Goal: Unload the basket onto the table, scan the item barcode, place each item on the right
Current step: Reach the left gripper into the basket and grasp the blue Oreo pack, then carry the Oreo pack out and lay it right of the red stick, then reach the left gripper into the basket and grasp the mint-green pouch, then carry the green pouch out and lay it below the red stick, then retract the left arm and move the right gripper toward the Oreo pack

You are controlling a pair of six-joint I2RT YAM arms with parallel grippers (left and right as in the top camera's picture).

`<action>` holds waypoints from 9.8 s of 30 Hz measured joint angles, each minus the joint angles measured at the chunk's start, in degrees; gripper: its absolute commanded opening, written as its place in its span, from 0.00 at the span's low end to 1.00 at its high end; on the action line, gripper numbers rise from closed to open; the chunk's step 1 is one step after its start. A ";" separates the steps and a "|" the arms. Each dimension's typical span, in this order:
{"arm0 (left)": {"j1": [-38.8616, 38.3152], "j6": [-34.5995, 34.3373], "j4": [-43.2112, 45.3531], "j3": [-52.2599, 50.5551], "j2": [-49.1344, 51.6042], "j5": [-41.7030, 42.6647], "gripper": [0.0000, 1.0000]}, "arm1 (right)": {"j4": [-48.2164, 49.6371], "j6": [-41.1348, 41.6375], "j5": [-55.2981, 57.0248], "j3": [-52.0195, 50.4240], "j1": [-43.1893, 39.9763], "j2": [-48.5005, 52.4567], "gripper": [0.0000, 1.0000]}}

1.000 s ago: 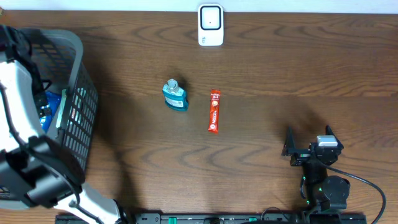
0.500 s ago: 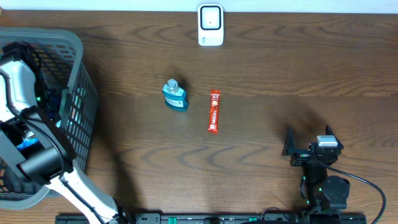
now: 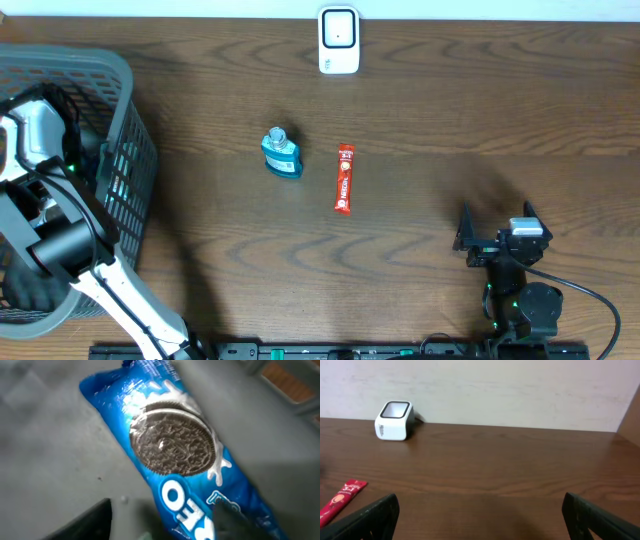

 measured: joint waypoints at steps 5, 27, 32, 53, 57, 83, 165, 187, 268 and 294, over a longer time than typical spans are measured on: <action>0.00 5.07 -0.66 0.00 0.24 -0.83 0.07 | 0.00 0.00 0.00 0.00 0.00 0.00 0.99; 1.77 8.66 8.61 -0.79 -5.99 1.09 0.98 | 0.00 0.00 0.00 0.00 0.00 0.00 0.99; 1.77 6.97 16.13 -5.81 -5.99 2.08 0.98 | 0.00 0.00 0.00 0.00 0.00 0.00 0.99; 2.21 12.72 24.50 -17.53 -10.25 1.07 0.07 | 0.00 0.00 0.00 0.00 0.00 0.00 0.99; 2.73 19.17 24.02 -17.81 -15.23 3.08 0.07 | 0.00 0.00 0.00 0.00 0.00 0.00 0.99; -45.88 51.93 31.78 -11.54 -64.57 27.87 0.07 | 0.00 0.00 0.00 0.00 0.00 0.00 0.99; -0.87 90.62 34.05 -31.76 -35.78 28.17 0.98 | 0.00 0.00 0.00 0.00 0.02 0.00 0.99; -1.09 98.07 46.40 -35.39 -21.29 26.25 0.58 | 0.00 0.00 0.00 0.00 0.02 0.00 0.99; -78.68 66.34 23.65 -12.96 -28.94 11.93 0.99 | 0.00 0.00 0.00 0.00 0.00 0.00 0.99; -41.31 96.54 19.91 20.09 -43.43 3.56 0.99 | 0.70 -4.87 -8.11 6.64 0.00 5.09 0.99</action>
